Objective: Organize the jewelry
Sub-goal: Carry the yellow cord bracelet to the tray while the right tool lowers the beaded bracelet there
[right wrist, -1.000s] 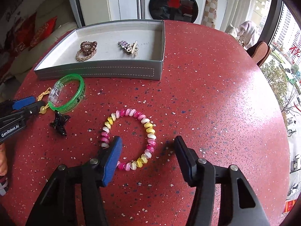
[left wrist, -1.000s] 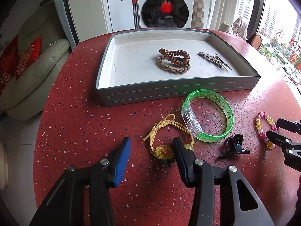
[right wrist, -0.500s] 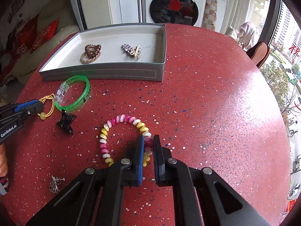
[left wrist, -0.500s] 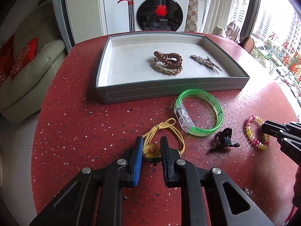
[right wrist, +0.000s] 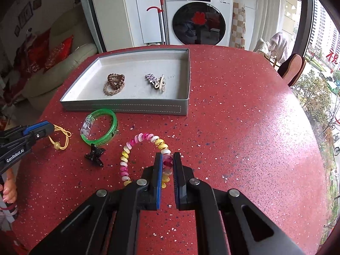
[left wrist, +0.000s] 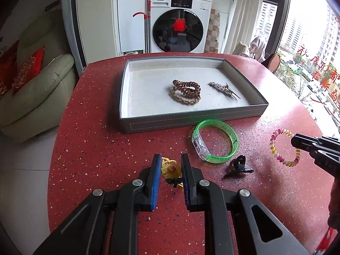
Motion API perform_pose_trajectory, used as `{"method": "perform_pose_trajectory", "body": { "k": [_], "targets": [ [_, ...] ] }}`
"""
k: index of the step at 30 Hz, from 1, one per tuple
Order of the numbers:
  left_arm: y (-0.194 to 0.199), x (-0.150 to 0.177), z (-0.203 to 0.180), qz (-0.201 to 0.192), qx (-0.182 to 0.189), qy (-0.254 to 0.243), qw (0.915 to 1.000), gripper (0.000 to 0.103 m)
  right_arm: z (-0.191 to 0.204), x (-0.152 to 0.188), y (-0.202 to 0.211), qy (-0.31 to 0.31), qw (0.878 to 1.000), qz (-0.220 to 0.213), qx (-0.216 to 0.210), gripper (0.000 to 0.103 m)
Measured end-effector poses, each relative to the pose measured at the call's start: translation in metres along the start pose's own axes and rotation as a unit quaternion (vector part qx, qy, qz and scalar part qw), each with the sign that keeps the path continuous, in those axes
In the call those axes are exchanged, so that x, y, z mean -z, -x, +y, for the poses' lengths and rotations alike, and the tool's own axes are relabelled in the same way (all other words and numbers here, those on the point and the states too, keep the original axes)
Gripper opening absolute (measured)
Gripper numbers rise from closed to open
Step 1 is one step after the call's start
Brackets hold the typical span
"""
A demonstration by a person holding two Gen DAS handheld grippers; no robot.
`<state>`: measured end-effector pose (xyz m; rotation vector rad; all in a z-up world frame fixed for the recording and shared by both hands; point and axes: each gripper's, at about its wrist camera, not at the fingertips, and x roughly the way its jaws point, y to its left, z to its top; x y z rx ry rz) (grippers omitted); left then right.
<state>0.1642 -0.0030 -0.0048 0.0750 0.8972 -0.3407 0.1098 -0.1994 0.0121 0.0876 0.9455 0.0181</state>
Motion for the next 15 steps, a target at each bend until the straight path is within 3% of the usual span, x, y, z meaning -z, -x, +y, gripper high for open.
{"method": "perform_pose_trajectory", "body": {
  "k": [15],
  "targets": [
    [0.021, -0.031, 0.004, -0.032, 0.022, 0.012, 0.9992, 0.037, 0.005, -0.038, 0.016, -0.012, 0.999, -0.035, -0.034, 0.01]
  ]
}}
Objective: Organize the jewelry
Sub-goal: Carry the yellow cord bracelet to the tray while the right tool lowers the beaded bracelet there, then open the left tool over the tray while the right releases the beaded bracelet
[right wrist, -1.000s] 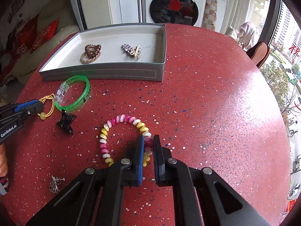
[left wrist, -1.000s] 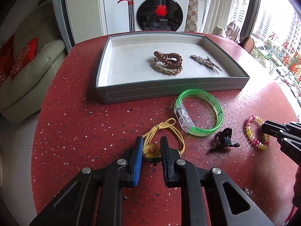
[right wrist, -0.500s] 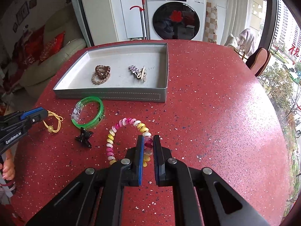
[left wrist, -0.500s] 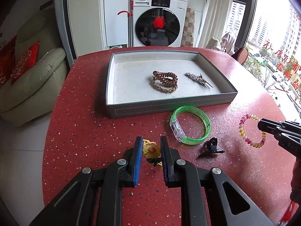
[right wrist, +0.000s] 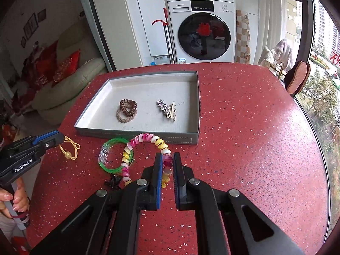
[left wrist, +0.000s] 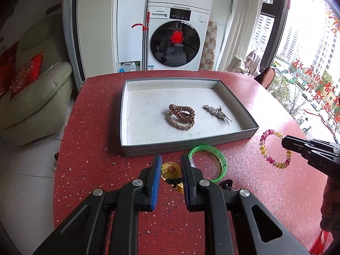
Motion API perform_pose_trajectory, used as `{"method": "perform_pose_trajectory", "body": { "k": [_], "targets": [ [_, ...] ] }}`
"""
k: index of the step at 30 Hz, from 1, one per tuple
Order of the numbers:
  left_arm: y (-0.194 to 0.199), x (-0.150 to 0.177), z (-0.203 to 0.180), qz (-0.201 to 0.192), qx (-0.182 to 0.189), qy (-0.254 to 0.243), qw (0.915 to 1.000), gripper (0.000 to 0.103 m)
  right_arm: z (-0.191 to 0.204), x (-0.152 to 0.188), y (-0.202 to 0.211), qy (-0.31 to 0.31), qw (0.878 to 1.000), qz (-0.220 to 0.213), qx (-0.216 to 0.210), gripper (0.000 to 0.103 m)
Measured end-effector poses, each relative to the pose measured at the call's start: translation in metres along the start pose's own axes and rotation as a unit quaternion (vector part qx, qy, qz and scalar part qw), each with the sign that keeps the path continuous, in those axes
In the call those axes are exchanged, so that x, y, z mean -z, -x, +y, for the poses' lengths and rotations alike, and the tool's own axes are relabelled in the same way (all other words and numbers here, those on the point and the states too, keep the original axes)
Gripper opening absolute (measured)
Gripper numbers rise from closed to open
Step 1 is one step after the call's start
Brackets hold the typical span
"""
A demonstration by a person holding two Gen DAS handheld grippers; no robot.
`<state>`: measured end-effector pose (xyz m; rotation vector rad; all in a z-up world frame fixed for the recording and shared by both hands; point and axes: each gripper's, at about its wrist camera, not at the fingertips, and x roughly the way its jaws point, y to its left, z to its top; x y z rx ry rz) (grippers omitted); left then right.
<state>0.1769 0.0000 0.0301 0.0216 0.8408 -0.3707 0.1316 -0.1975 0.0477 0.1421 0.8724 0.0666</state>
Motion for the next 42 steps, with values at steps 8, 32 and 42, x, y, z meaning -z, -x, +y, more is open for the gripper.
{"method": "perform_pose_trajectory", "body": {
  "k": [8, 32, 42],
  "targets": [
    [-0.002, -0.028, -0.003, -0.012, -0.004, -0.009, 0.9999, 0.037, 0.005, -0.036, -0.001, 0.001, 1.0, -0.018, -0.015, 0.01],
    [-0.104, -0.122, 0.008, -0.003, -0.033, 0.007, 0.9994, 0.037, -0.024, -0.115, -0.109, -0.089, 0.996, 0.018, -0.024, 0.01],
    [-0.155, -0.106, 0.014, 0.026, -0.03, 0.011, 0.9991, 0.037, -0.026, -0.108, -0.155, -0.092, 0.995, 0.043, -0.003, 0.01]
  ]
}}
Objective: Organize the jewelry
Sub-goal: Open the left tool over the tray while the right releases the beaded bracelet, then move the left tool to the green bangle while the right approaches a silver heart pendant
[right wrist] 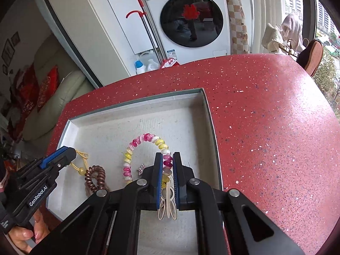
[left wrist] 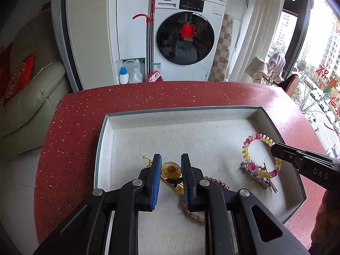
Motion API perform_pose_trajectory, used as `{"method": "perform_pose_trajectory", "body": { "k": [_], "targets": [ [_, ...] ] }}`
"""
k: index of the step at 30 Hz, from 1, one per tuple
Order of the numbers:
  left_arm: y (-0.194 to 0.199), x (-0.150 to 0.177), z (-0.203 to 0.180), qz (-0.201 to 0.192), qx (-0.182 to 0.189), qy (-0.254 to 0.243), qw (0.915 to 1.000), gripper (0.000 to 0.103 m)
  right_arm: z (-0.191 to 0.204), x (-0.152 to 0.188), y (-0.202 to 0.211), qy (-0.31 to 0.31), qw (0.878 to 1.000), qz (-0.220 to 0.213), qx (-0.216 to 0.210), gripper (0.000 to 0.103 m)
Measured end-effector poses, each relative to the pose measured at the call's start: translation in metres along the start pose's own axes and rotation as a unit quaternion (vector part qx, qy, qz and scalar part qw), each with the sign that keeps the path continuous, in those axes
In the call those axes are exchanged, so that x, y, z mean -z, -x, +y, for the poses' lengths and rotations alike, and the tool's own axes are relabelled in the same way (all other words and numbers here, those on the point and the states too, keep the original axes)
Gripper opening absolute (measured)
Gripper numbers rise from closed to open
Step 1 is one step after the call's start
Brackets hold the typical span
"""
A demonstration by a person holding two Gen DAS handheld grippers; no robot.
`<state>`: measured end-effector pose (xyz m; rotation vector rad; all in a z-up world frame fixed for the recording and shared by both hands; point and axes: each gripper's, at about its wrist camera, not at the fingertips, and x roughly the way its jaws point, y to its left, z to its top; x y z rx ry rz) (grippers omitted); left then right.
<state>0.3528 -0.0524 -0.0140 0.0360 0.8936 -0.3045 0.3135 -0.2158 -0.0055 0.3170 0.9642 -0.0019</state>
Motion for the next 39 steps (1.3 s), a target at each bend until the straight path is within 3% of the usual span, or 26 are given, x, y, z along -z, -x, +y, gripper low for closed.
{"method": "perform_pose_trajectory", "body": {
  "k": [13, 15, 17, 19, 23, 24, 25, 26, 27, 29, 34, 39],
  "targets": [
    [-0.02, 0.014, -0.006, 0.017, -0.055, -0.023, 0.9981, 0.038, -0.005, 0.005, -0.012, -0.006, 1.0, 0.018, -0.01, 0.011],
    [-0.021, 0.015, -0.007, 0.018, -0.058, -0.023, 0.9979, 0.038, -0.006, 0.005, -0.012, -0.005, 1.0, 0.02, -0.015, 0.016],
    [-0.019, 0.016, -0.007, 0.018, -0.059, -0.022, 0.9979, 0.038, -0.006, 0.006, -0.008, -0.004, 1.0, 0.013, -0.021, 0.035],
    [-0.018, 0.016, -0.008, 0.017, -0.06, -0.022, 0.9978, 0.038, -0.005, 0.007, -0.001, -0.005, 1.0, 0.002, -0.027, 0.045],
    [-0.013, 0.015, -0.009, 0.014, -0.054, -0.02, 0.9982, 0.038, -0.003, 0.01, 0.012, -0.006, 0.999, -0.012, -0.039, 0.045],
    [-0.011, 0.015, -0.009, 0.012, -0.053, -0.019, 0.9984, 0.043, -0.003, 0.011, 0.016, -0.005, 0.999, -0.015, -0.042, 0.045],
    [-0.009, 0.015, -0.008, 0.009, -0.053, -0.018, 0.9984, 0.055, -0.002, 0.012, 0.019, -0.005, 0.999, -0.017, -0.044, 0.045],
    [-0.007, 0.014, -0.008, 0.004, -0.056, -0.017, 0.9983, 0.092, -0.002, 0.013, 0.023, -0.004, 0.999, -0.019, -0.045, 0.046],
    [-0.002, 0.014, -0.008, -0.009, -0.062, -0.014, 0.9979, 0.103, -0.002, 0.014, 0.026, -0.003, 0.999, -0.021, -0.047, 0.046],
    [0.007, 0.015, -0.007, -0.03, -0.065, -0.018, 0.9973, 0.103, -0.001, 0.016, 0.031, -0.004, 0.998, -0.024, -0.05, 0.047],
    [0.022, 0.015, -0.008, -0.036, -0.07, -0.02, 0.9967, 0.103, -0.001, 0.023, 0.045, -0.008, 0.998, -0.028, -0.059, 0.05],
    [0.053, 0.022, -0.007, -0.066, -0.07, -0.02, 0.9952, 0.103, 0.006, 0.037, 0.066, 0.003, 0.996, -0.042, -0.073, 0.073]
  ]
}}
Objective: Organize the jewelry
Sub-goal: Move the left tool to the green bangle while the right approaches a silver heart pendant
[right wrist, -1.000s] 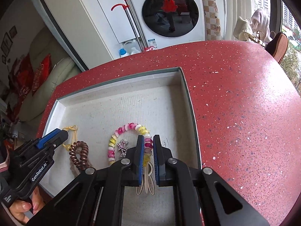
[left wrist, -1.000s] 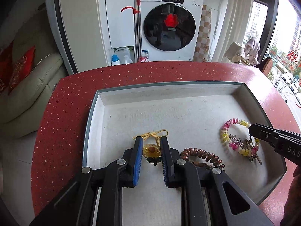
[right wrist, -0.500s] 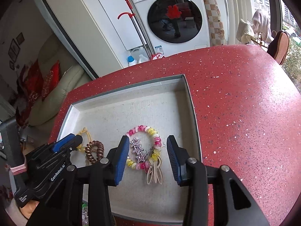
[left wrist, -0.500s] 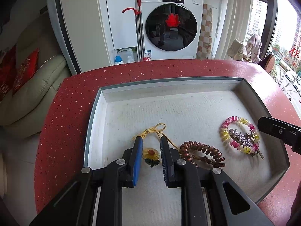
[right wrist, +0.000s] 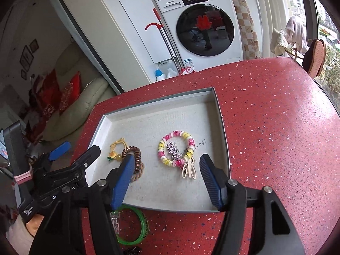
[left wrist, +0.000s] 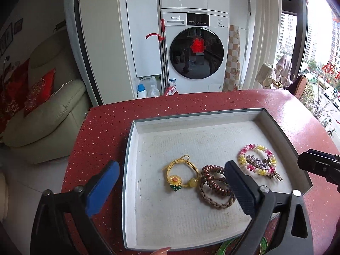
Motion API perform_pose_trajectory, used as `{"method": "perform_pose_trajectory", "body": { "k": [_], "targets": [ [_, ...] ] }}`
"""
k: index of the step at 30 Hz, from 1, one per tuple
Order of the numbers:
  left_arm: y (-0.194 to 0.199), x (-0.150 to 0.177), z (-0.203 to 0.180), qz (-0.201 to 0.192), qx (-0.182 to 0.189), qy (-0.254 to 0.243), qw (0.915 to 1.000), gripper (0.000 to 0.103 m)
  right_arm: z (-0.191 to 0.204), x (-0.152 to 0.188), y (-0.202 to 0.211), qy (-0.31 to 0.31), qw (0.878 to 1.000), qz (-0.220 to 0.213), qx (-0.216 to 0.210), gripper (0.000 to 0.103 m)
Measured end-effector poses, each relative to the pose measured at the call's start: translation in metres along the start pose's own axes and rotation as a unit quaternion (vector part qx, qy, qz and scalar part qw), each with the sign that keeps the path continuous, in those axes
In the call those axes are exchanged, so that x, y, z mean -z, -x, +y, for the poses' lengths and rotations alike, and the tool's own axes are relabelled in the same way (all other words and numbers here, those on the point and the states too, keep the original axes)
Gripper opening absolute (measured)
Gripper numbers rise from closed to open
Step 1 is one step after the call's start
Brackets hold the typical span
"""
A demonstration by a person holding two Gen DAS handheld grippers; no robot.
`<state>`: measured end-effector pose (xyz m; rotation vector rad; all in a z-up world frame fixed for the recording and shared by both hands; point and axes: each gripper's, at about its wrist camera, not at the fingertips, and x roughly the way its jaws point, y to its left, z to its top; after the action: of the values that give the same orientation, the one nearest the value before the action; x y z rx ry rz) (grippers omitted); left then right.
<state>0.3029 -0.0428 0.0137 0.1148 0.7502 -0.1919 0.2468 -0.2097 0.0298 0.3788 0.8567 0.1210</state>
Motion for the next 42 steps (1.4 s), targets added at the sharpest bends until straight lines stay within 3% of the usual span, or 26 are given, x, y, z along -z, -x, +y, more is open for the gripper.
{"method": "perform_pose_trajectory", "body": {
  "k": [2, 9, 11, 14, 20, 27, 36, 42],
  "targets": [
    [0.012, 0.004, 0.001, -0.003, 0.007, 0.004, 1.0, 0.103, 0.002, 0.006, 0.011, -0.001, 1.0, -0.011, -0.007, 0.085],
    [0.043, 0.028, 0.004, 0.014, 0.031, 0.009, 0.9994, 0.103, 0.009, 0.037, 0.05, 0.016, 0.999, -0.046, -0.016, 0.087],
    [0.048, 0.035, 0.005, 0.023, 0.037, 0.013, 0.999, 0.103, 0.011, 0.045, 0.059, 0.025, 0.998, -0.055, -0.015, 0.103],
    [0.053, 0.047, 0.005, 0.037, 0.037, 0.012, 0.9985, 0.103, 0.013, 0.054, 0.071, 0.026, 0.997, -0.063, -0.022, 0.103],
    [0.064, 0.067, 0.003, 0.042, 0.021, 0.018, 0.9987, 0.103, 0.016, 0.074, 0.085, 0.035, 0.999, -0.03, -0.025, 0.103],
    [0.059, 0.087, -0.004, 0.079, 0.047, 0.019, 0.9956, 0.103, 0.027, 0.123, 0.091, 0.067, 0.997, 0.025, -0.031, 0.103],
    [0.049, 0.108, -0.013, 0.113, 0.05, 0.036, 0.9917, 0.103, 0.042, 0.2, 0.091, 0.142, 0.986, 0.086, 0.001, 0.103],
    [0.043, 0.11, -0.018, 0.12, 0.048, 0.038, 0.9909, 0.103, 0.051, 0.227, 0.088, 0.166, 0.981, 0.101, 0.004, 0.103]
  ]
}}
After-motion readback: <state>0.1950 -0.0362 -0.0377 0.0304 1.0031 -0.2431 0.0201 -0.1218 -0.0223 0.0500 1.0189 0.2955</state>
